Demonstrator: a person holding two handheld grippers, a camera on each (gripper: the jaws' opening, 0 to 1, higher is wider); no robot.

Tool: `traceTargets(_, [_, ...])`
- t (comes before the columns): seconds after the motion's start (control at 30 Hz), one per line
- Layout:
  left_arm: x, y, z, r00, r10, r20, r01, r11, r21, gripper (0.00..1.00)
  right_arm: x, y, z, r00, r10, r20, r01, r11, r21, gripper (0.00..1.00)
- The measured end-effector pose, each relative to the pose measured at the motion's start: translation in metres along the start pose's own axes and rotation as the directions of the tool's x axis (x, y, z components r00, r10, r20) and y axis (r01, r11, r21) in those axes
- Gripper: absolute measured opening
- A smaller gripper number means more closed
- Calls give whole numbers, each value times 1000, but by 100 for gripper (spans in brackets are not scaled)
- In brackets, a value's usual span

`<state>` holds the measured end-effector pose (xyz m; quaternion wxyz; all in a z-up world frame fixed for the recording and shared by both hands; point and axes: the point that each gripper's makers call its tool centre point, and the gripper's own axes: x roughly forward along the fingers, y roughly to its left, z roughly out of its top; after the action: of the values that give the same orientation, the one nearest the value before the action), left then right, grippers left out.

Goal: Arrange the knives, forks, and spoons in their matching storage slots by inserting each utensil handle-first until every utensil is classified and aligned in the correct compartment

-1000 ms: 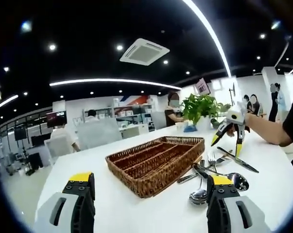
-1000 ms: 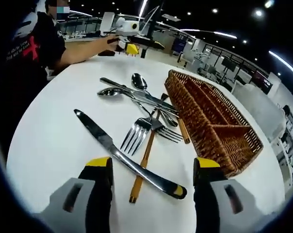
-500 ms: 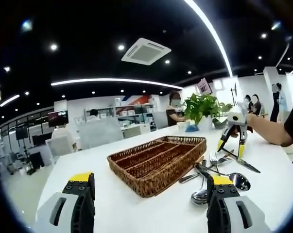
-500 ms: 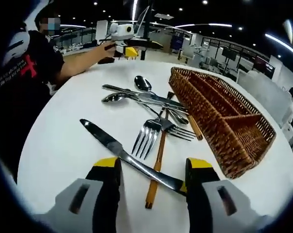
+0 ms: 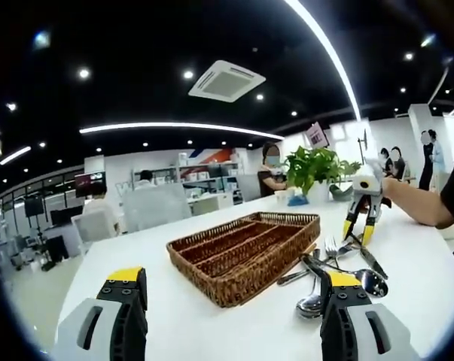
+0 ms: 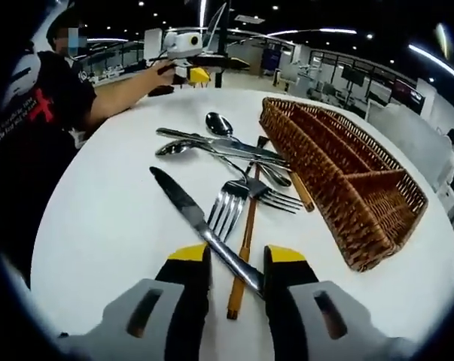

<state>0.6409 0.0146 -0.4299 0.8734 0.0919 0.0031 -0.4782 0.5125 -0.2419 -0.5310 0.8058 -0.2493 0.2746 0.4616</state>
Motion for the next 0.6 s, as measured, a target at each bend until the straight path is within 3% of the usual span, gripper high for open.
traceTargets(0.3, [1,1,-1,1000,3,0,-3,1000,-1,100,0,2,1,1000,16,-7,-16,1000,-7,18])
traceTargets(0.6, [2,1,-2,1000,-4,-3,4,1000,-6,100,1,6,3,999,30,-19,-31,997,-71,9])
